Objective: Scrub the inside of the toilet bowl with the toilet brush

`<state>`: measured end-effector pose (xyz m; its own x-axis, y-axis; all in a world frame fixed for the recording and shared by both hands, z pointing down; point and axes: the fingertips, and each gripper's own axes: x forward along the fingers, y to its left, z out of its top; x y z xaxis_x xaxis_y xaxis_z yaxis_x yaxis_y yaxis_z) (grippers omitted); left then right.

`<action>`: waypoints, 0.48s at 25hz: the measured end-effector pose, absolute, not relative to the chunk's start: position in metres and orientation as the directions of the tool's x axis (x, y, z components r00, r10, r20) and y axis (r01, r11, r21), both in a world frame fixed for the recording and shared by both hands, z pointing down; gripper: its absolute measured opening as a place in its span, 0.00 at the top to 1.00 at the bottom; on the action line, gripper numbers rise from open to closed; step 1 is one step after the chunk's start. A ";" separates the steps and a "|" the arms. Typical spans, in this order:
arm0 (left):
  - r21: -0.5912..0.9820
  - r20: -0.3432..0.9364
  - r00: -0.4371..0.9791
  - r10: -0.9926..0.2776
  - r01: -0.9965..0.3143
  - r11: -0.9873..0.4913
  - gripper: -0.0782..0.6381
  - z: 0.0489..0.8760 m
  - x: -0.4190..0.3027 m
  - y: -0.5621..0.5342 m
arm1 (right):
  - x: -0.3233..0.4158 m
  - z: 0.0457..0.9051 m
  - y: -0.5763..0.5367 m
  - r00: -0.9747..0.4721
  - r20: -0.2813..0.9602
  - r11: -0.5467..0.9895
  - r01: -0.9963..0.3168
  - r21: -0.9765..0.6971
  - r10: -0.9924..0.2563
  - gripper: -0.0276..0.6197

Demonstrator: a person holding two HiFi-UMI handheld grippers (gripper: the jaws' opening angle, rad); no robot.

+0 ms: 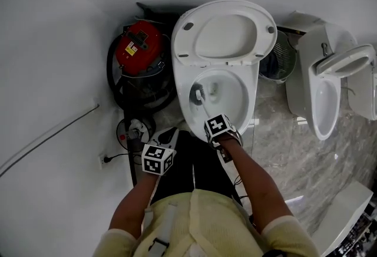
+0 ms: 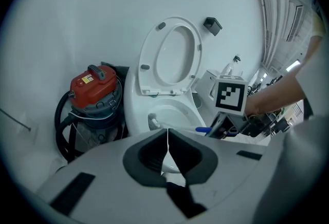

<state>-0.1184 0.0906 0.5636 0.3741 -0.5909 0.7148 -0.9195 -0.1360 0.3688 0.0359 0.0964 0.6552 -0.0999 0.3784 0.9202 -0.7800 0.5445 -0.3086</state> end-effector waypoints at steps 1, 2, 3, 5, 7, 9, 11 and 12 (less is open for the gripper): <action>0.367 0.715 0.373 -0.591 -0.920 -0.136 0.87 0.563 -0.118 0.090 | 0.034 0.655 0.090 -0.105 0.922 0.541 -0.783 -0.307 0.372 0.93; 0.366 0.716 0.372 -0.591 -0.921 -0.136 0.87 0.561 -0.118 0.089 | 0.033 0.654 0.084 -0.108 0.925 0.535 -0.789 -0.303 0.365 0.93; 0.364 0.715 0.372 -0.591 -0.921 -0.138 0.87 0.560 -0.118 0.089 | 0.032 0.652 0.079 -0.110 0.927 0.527 -0.795 -0.299 0.360 0.93; 0.362 0.715 0.373 -0.591 -0.921 -0.142 0.87 0.557 -0.117 0.087 | 0.034 0.650 0.071 -0.111 0.928 0.512 -0.808 -0.293 0.357 0.93; 0.360 0.715 0.372 -0.592 -0.922 -0.145 0.87 0.554 -0.117 0.084 | 0.035 0.650 0.063 -0.122 0.928 0.494 -0.818 -0.295 0.353 0.93; 0.356 0.712 0.372 -0.595 -0.922 -0.150 0.87 0.552 -0.118 0.080 | 0.036 0.652 0.055 -0.130 0.930 0.486 -0.822 -0.295 0.345 0.93; 0.353 0.710 0.372 -0.598 -0.923 -0.155 0.87 0.549 -0.119 0.075 | 0.039 0.653 0.049 -0.136 0.931 0.480 -0.826 -0.295 0.338 0.93; 0.350 0.709 0.371 -0.600 -0.923 -0.158 0.87 0.548 -0.119 0.073 | 0.041 0.653 0.046 -0.139 0.931 0.474 -0.830 -0.295 0.337 0.93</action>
